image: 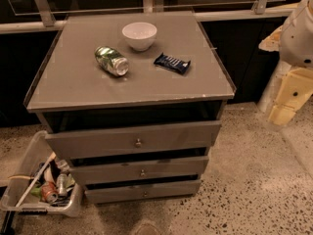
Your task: Open top drawer
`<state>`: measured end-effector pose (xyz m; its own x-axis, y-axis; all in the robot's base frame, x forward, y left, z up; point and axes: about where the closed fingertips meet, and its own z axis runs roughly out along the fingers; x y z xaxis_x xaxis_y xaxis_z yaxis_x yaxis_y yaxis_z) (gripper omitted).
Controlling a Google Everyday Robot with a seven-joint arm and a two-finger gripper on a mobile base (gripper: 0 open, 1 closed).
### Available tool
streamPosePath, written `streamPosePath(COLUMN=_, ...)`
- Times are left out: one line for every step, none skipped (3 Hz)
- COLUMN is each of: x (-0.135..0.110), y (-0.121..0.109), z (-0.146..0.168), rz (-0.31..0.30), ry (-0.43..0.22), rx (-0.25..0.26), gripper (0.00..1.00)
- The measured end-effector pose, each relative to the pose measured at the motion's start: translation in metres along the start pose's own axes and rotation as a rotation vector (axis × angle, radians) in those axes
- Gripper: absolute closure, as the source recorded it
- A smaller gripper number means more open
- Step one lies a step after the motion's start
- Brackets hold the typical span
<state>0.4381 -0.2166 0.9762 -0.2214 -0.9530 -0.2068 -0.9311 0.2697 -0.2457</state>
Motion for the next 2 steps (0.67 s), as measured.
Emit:
streamPosePath(x=-0.002, y=0.001, z=0.001, rz=-0.01, ry=-0.011, rx=0.011, gripper=0.0)
streamPosePath(x=-0.011, y=0.012, z=0.015, rz=-0.081, ry=-0.054, rx=0.014, gripper=0.0)
